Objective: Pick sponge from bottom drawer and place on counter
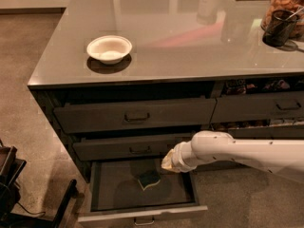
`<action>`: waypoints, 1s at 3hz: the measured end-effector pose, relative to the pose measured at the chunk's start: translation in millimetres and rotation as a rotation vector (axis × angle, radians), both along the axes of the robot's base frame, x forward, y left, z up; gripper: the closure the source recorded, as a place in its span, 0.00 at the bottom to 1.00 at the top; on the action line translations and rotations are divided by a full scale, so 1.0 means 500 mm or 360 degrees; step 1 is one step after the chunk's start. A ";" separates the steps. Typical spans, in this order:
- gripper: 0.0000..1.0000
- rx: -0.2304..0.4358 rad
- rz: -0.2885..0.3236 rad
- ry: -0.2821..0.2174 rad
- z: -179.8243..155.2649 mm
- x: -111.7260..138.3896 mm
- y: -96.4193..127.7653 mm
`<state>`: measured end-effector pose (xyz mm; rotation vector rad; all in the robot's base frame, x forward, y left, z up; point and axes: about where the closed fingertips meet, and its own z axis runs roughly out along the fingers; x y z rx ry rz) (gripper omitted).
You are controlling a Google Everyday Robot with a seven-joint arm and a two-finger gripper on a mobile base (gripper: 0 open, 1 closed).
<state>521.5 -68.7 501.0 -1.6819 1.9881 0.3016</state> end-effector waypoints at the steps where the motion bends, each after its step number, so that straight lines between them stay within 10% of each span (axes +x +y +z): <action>1: 1.00 0.0000 0.0000 0.0000 0.000 0.000 0.000; 3: 1.00 -0.0095 0.0037 -0.0097 -0.078 0.033 -0.017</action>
Offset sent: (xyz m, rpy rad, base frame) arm -0.0019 -0.0046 -0.0239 -0.0676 -0.0440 0.0341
